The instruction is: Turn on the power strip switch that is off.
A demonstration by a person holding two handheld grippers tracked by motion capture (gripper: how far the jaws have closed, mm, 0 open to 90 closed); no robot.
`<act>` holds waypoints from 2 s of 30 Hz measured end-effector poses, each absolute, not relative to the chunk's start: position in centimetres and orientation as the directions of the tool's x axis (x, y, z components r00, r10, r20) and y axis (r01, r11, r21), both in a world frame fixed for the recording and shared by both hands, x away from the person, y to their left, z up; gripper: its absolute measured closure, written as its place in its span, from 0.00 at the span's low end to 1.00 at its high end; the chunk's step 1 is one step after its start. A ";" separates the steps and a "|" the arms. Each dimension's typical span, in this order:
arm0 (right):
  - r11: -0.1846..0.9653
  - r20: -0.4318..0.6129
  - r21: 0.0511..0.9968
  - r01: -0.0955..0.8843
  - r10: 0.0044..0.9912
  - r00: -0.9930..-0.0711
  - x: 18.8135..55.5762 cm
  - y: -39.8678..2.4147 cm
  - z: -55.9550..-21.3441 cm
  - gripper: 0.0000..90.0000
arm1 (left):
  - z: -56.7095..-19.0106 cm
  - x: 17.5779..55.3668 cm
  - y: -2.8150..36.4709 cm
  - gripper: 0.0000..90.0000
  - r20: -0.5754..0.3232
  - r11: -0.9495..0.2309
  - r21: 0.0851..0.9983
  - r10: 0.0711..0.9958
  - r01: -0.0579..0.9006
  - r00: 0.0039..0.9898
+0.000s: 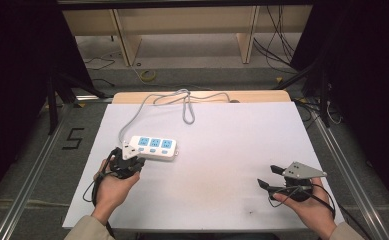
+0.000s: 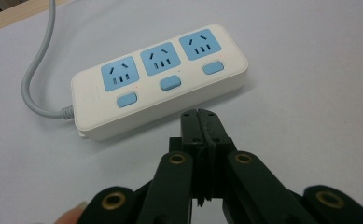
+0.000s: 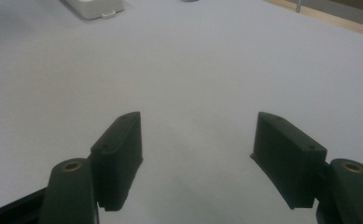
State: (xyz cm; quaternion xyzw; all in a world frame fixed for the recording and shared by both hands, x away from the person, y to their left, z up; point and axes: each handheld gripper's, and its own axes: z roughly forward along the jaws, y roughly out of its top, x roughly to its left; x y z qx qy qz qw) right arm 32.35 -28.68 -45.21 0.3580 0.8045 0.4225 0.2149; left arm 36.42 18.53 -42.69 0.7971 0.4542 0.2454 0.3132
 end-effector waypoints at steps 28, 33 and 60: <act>0.391 -0.042 0.828 0.402 0.758 -0.650 32.4 -28.6 -45.3 0.37 | -42.9 40.3 17.3 1.00 0.098 -0.393 0.695 0.881 0.602 0.463; 0.391 -0.043 0.829 0.400 0.758 -0.651 32.5 -28.6 -45.3 0.37 | -43.0 40.7 17.3 1.00 0.094 -0.390 0.695 0.882 0.605 0.461; 0.387 -0.037 0.828 0.405 0.759 -0.650 32.4 -28.6 -45.4 0.37 | -43.7 42.7 16.8 1.00 0.101 -0.387 0.678 0.891 0.625 0.442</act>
